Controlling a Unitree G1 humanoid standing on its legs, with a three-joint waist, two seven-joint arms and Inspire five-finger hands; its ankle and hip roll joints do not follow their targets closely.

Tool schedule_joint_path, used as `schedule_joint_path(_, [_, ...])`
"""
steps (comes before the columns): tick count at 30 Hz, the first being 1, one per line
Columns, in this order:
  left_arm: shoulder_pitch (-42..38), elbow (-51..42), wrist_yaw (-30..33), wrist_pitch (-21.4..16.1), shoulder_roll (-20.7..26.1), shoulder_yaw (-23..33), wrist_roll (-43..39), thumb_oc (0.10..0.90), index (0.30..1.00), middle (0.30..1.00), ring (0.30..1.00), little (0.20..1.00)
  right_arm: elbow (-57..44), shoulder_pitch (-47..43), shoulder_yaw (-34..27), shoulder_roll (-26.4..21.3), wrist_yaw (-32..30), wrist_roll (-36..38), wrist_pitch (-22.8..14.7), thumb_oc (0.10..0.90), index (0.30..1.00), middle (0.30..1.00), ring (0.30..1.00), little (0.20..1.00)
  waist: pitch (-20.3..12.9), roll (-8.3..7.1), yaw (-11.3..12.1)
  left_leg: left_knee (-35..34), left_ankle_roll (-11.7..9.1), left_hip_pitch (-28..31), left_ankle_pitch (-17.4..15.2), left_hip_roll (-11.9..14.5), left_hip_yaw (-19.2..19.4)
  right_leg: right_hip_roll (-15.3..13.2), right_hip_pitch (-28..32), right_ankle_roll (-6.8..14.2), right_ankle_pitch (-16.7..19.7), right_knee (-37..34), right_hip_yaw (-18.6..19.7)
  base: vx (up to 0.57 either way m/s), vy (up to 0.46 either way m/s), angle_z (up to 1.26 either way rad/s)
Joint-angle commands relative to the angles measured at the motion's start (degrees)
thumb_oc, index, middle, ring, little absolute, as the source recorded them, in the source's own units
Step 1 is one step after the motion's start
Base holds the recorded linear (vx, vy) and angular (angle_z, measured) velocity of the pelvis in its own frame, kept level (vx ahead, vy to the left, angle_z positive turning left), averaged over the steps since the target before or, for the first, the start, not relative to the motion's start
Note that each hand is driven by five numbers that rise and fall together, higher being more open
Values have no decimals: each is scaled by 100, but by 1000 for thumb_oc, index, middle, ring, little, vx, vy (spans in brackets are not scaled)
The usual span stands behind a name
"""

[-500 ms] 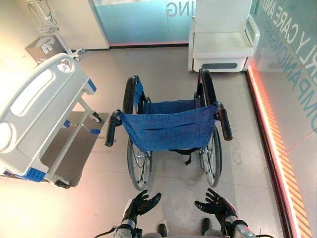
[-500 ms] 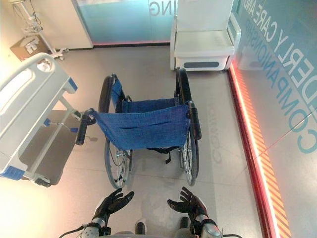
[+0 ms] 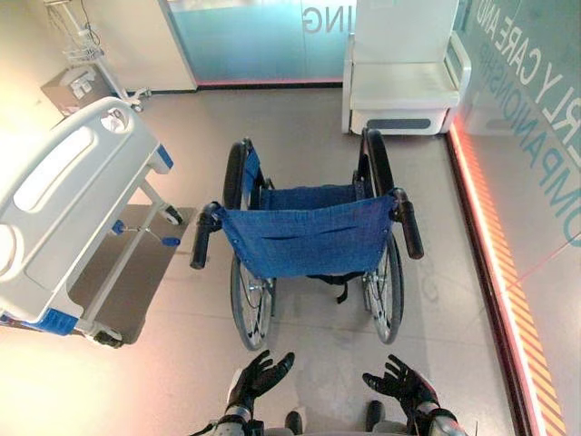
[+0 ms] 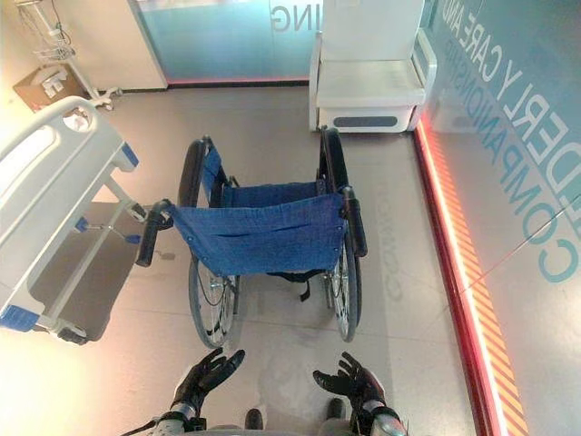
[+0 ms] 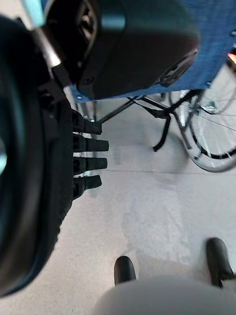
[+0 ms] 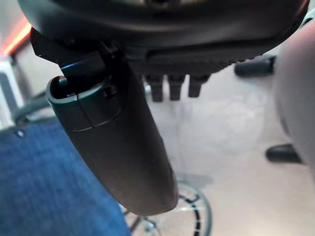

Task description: Push the wheelchair next to the bed

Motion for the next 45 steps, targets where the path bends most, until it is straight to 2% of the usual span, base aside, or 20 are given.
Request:
schedule_joint_path(1, [-472, -461, 242, -537, 408, 510, -652, 800, 900, 900, 900, 900, -679, -476, -399, -158, 60, 503, -290, 800, 900, 900, 900, 900, 16, -202, 73, 376, 190, -306, -464, -264, 186, -168, -155, -48, -762, 792, 154, -16, -71, 0])
schedule_joint_path(4, [-585, -983, 593, -619, 777, 896, -833, 800, 900, 900, 900, 900, -1124, -638, -755, -565, -139, 733, -596, 800, 900, 900, 900, 900, 1, -245, 115, 341, 186, -272, -453, -224, 187, -156, -131, -54, -755, 787, 134, -9, -69, 3])
schedule_joint_path(9, [-689, -1407, 1205, -733, 1024, 1288, -895, 800, 900, 900, 900, 900, -1511, -881, -1254, -1002, -399, 1007, -777, 800, 900, 900, 900, 900, -34, -263, 124, 283, 188, -181, -468, -224, 164, -155, -59, -46, -764, 756, 129, 8, -9, 1])
schedule_joint_path(10, [-743, -1498, 1381, -778, 1115, 1448, -972, 800, 900, 900, 900, 900, -1656, -1052, -1447, -1212, -497, 1068, -816, 800, 900, 900, 900, 900, -84, -255, 121, 265, 185, -154, -473, -230, 151, -157, -39, -52, -768, 737, 136, 34, 13, 2])
schedule_joint_path(14, [-878, -1672, 1685, -873, 1256, 1576, -967, 800, 900, 900, 900, 900, -1960, -1321, -1578, -1465, -838, 1254, -856, 800, 900, 900, 900, 900, -118, -239, 119, 232, 174, -119, -469, -231, 142, -176, -5, -55, -779, 719, 137, 9, 5, 0])
schedule_joint_path(17, [-1049, -2054, 1838, -971, 1465, 1663, -1027, 800, 900, 900, 900, 900, -2630, -1684, -1617, -1650, -1393, 1380, -892, 800, 900, 900, 900, 900, -142, -216, 104, 193, 152, -113, -457, -231, 125, -186, 0, -60, -777, 691, 151, 0, 0, 0])
schedule_joint_path(19, [-1160, -2294, 1916, -1060, 1589, 1692, -978, 800, 900, 900, 900, 900, -3043, -1851, -1608, -1673, -1532, 1387, -968, 800, 900, 900, 900, 900, -149, -211, 99, 184, 142, -125, -447, -234, 112, -192, -1, -58, -773, 674, 162, 0, 0, 0])
schedule_joint_path(25, [-1580, -3137, 2079, -974, 1960, 1627, -457, 800, 900, 900, 900, 900, -4139, -2157, -1362, -1685, -2020, 755, -1123, 800, 900, 900, 900, 900, -185, -199, 83, 154, 124, -162, -404, -252, 63, -191, 2, -47, -741, 595, 199, 0, 0, 0])
schedule_joint_path(28, [-1711, -3476, 1965, -916, 2086, 1576, -369, 800, 900, 900, 900, 900, -4425, -2235, -1252, -1704, -2173, 371, -1161, 800, 900, 900, 900, 900, -211, -204, 87, 158, 118, -183, -395, -252, 55, -196, 4, -38, -727, 567, 200, 0, 0, 0])
schedule_joint_path(30, [-1848, -4013, 1640, -727, 2190, 1435, -257, 800, 900, 900, 900, 900, -4863, -2322, -1102, -1735, -2505, -248, -1134, 800, 900, 900, 900, 900, -221, -209, 100, 164, 122, -215, -380, -252, 41, -196, -1, -30, -706, 546, 206, 0, 0, 0])
schedule_joint_path(32, [-1870, -4305, 1386, -668, 2234, 1372, -133, 800, 900, 900, 900, 900, -5092, -2304, -1075, -1692, -2480, -404, -1097, 800, 900, 900, 900, 900, -230, -212, 113, 151, 133, -223, -374, -254, 33, -189, -4, -29, -700, 537, 216, 0, 0, 0])
schedule_joint_path(35, [-1886, -4632, 1192, -687, 2280, 1309, -15, 800, 900, 900, 900, 900, -5342, -2281, -1004, -1637, -2118, -389, -928, 800, 900, 900, 900, 900, -251, -221, 130, 120, 145, -226, -365, -260, 14, -174, -6, -23, -696, 519, 229, 0, 0, 0])
schedule_joint_path(37, [-1883, -4752, 1187, -794, 2287, 1328, 84, 800, 900, 900, 900, 900, -5424, -2287, -940, -1592, -1890, -426, -789, 800, 900, 900, 900, 900, -261, -235, 145, 114, 150, -234, -362, -259, 7, -167, -10, -20, -692, 510, 236, 0, 0, 0])
schedule_joint_path(41, [-1862, -5008, 1565, -1100, 2306, 1408, 601, 800, 900, 900, 900, 900, -5609, -2248, -797, -1548, -1496, -561, -534, 800, 900, 900, 900, 900, -283, -281, 169, 111, 146, -245, -355, -249, -3, -157, -14, -20, -687, 501, 232, 0, 0, 0])
schedule_joint_path(45, [-1760, -5247, 1387, -1010, 2308, 1427, 836, 800, 900, 900, 900, 900, -5768, -2096, -663, -1516, -1318, -840, -268, 800, 900, 900, 900, 900, -294, -317, 190, 143, 141, -273, -359, -240, -12, -153, -34, -15, -693, 532, 232, 0, 0, 0])
